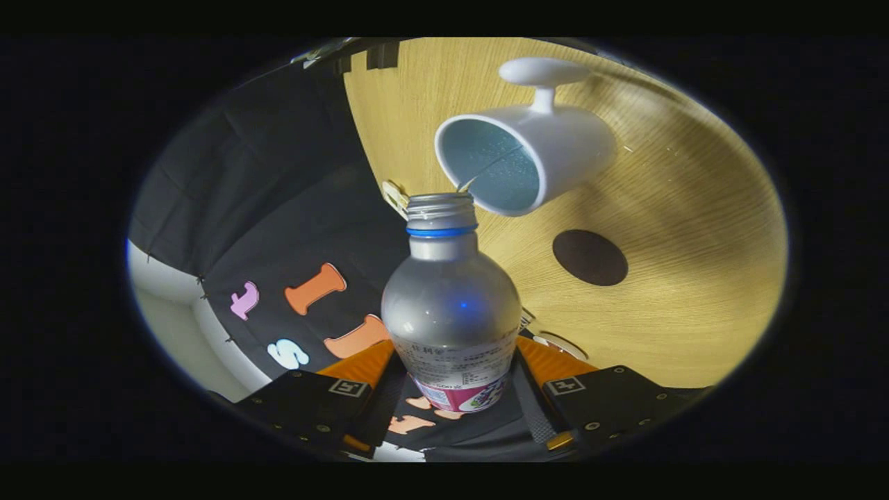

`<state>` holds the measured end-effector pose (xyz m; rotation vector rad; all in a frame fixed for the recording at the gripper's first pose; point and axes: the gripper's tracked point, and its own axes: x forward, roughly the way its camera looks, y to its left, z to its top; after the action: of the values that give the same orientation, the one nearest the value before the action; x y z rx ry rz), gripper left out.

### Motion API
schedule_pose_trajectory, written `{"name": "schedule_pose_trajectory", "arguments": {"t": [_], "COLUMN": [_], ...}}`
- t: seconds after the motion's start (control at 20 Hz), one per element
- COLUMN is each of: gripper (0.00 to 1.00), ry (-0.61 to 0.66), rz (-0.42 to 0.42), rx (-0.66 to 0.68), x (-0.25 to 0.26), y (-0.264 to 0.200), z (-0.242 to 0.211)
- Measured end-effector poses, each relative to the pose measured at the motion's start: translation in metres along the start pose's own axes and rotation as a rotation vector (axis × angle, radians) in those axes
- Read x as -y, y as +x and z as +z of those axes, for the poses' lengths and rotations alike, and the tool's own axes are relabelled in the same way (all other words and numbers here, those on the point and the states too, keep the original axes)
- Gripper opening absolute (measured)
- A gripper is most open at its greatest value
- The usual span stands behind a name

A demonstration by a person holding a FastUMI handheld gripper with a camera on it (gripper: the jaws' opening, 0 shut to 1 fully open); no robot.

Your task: Take the bottle from table, then pour the juice into the cup, finally place the bottle on the coaster

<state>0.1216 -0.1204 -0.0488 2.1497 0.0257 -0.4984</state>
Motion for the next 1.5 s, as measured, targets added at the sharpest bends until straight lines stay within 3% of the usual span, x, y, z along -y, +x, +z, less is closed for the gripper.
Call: {"name": "schedule_pose_trajectory", "arguments": {"t": [1.5], "gripper": [0.77], "ry": [0.161], "rz": [0.056], "rx": [-0.021], "x": [-0.027], "y": [0.004], "z": [0.000]}}
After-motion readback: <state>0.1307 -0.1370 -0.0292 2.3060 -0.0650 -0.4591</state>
